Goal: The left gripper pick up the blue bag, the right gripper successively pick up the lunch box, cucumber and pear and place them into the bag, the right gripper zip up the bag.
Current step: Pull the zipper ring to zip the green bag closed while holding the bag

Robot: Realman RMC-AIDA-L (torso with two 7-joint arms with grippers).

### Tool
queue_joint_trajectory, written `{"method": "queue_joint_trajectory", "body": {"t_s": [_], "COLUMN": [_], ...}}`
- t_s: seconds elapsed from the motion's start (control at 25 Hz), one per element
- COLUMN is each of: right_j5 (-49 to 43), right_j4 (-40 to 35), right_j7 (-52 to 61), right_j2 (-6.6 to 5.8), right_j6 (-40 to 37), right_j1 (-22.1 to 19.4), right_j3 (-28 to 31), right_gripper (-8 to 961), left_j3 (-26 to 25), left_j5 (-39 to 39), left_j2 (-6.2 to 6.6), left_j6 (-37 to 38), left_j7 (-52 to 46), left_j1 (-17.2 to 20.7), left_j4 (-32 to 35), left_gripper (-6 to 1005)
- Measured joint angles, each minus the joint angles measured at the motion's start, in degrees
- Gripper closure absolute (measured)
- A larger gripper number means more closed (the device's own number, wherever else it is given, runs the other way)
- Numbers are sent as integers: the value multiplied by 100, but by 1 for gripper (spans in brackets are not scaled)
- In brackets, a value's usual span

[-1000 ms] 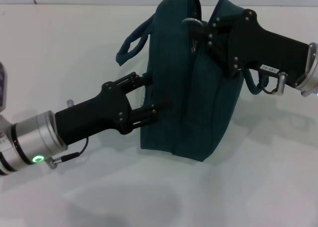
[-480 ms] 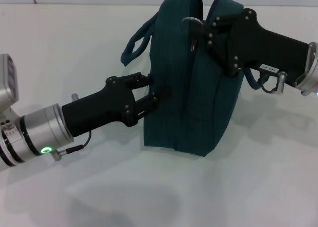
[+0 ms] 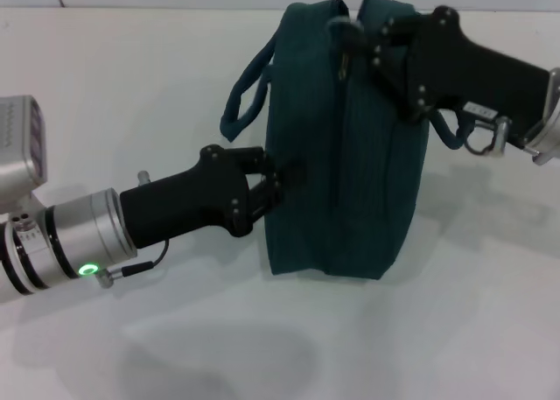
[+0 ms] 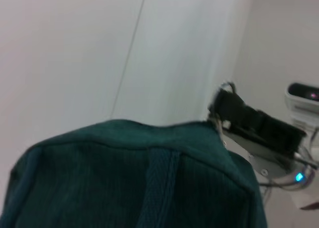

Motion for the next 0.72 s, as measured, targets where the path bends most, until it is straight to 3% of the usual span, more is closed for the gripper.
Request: {"method": "queue_joint_trajectory", "body": {"t_s": [0.4,0.72], "right_j5": [263,276], "right_j4": [3,17], "right_j7": [628,1765], "right_j2": [-8,-54], "right_j6": [49,639], "right_j1": [-33,-82], "right_j3": [22,150], "right_gripper": [949,950], "left_j3": [157,235], "left_j5": [297,597], "left_j2": [23,51], "left_j6": [-38,128], "left_j7": [96,243], "left_j1": [47,95], "left_j4": [38,58], "left_gripper": [915,931]}}
